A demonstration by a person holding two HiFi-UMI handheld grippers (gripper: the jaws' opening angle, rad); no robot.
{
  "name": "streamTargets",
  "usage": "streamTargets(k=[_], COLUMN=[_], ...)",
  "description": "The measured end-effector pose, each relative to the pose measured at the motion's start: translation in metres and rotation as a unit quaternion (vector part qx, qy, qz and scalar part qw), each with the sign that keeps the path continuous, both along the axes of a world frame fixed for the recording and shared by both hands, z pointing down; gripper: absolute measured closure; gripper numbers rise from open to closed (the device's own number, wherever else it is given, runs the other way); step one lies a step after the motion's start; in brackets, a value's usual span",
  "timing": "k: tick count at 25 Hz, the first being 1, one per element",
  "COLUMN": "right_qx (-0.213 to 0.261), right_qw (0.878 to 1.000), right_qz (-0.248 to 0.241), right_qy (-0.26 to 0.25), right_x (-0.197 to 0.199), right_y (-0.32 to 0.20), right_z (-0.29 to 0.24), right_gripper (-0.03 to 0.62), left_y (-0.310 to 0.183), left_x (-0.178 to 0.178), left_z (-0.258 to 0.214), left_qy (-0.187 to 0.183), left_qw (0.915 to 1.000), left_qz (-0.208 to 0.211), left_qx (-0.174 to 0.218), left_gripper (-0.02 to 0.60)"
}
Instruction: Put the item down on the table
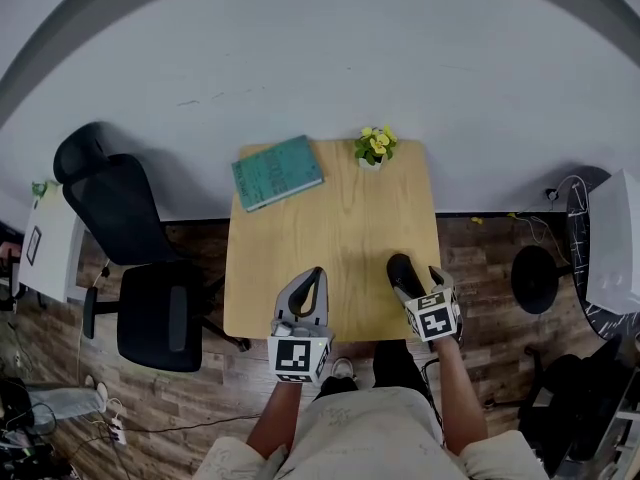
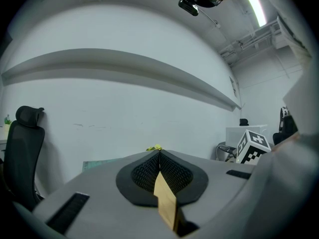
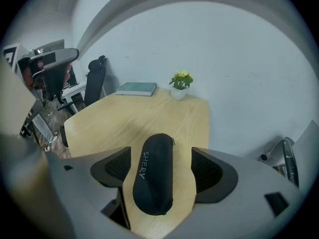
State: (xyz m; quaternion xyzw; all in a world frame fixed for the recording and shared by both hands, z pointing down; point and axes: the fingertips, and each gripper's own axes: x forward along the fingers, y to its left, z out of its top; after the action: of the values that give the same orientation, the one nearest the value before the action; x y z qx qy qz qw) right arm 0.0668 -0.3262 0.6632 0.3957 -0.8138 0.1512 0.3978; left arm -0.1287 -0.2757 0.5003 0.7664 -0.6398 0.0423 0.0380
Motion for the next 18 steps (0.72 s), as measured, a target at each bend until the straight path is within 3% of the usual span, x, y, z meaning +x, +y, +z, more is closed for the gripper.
streamTargets(k=[6, 11, 18], right_qx=[0.080, 0.118, 0.170], right_qw=[0.994, 0.987, 0.978], right_qz=[0.056, 0.056, 0.065], right_qy=[-0.056, -0.092, -0.103], right_x=[0.019, 0.023, 0.033], right_y=[0.006, 0.022, 0.042], right_z=[-0.040, -0.071, -0.101], right_gripper=[0.224, 0.224, 0.224], left_y=[0.013, 0.024, 0.034], left_x=[0.006, 0.009, 0.018], left_z=[-0.010, -0.016, -0.025], left_qy=[-0.002, -0.002, -0.004], left_qw=[0.9999, 0.9997, 0.9988], left_qz=[0.008, 0.016, 0.039], left_qx=[0.011, 0.020, 0.031], left_gripper=[0.574, 0.574, 0.574])
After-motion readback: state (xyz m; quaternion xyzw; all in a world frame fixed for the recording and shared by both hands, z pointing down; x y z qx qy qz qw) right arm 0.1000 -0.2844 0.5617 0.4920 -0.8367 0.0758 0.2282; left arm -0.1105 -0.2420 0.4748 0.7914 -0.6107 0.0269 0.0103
